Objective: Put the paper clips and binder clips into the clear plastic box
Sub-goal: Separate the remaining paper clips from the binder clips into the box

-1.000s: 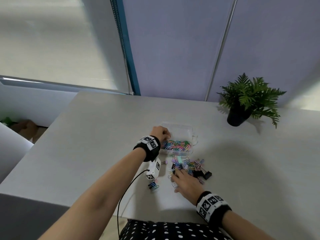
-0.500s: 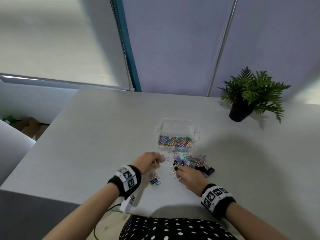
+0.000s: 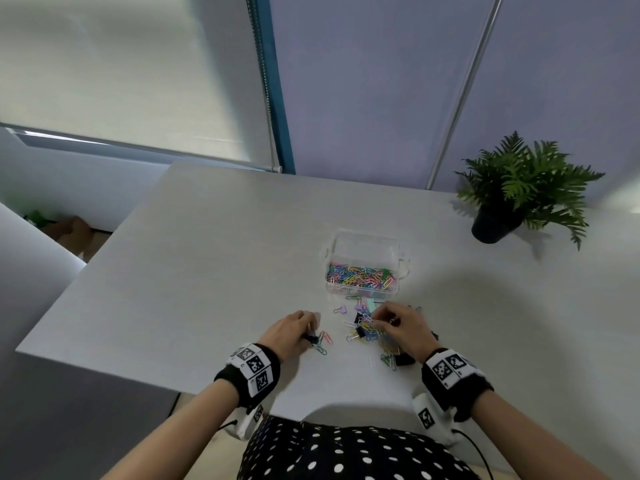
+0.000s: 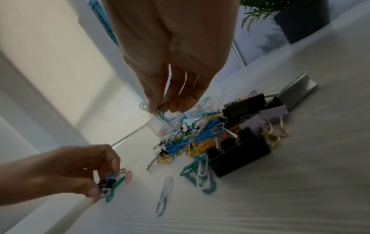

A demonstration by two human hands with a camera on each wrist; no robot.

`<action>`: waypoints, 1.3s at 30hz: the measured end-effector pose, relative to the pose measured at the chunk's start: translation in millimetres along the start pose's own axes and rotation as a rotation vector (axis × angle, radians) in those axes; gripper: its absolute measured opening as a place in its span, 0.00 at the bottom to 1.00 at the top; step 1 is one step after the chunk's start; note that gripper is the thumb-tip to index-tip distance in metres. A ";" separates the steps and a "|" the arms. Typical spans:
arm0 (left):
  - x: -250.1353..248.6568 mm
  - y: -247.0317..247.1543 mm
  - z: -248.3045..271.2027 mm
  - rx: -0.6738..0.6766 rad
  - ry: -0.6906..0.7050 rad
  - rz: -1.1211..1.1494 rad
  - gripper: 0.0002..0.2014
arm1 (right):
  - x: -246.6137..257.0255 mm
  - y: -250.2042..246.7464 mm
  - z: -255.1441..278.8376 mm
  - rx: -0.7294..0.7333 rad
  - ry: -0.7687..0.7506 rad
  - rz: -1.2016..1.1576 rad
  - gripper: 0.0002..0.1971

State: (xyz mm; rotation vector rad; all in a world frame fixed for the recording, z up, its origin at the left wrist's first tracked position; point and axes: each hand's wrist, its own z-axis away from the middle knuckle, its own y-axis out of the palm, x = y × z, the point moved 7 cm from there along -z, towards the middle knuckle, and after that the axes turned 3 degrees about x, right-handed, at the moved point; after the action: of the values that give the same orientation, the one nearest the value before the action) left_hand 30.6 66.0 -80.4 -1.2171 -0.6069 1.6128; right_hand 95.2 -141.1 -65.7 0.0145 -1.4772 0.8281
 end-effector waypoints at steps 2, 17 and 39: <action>4.4 -2.3 0.0 0.020 0.027 0.020 0.14 | -2.7 -1.4 -0.1 0.004 0.001 -0.022 0.06; 6.1 -28.9 3.6 -0.204 -0.049 -0.032 0.14 | -6.0 2.9 0.9 0.041 0.055 -0.070 0.05; -43.7 17.4 -7.3 -0.054 0.091 -0.138 0.10 | 33.3 -32.0 -100.3 -0.106 0.144 0.192 0.02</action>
State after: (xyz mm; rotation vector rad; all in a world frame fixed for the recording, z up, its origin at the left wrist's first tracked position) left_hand 30.6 18.4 -79.1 -1.2532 -0.6654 1.4261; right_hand 193.2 -99.7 -36.3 -0.2655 -1.3985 0.8850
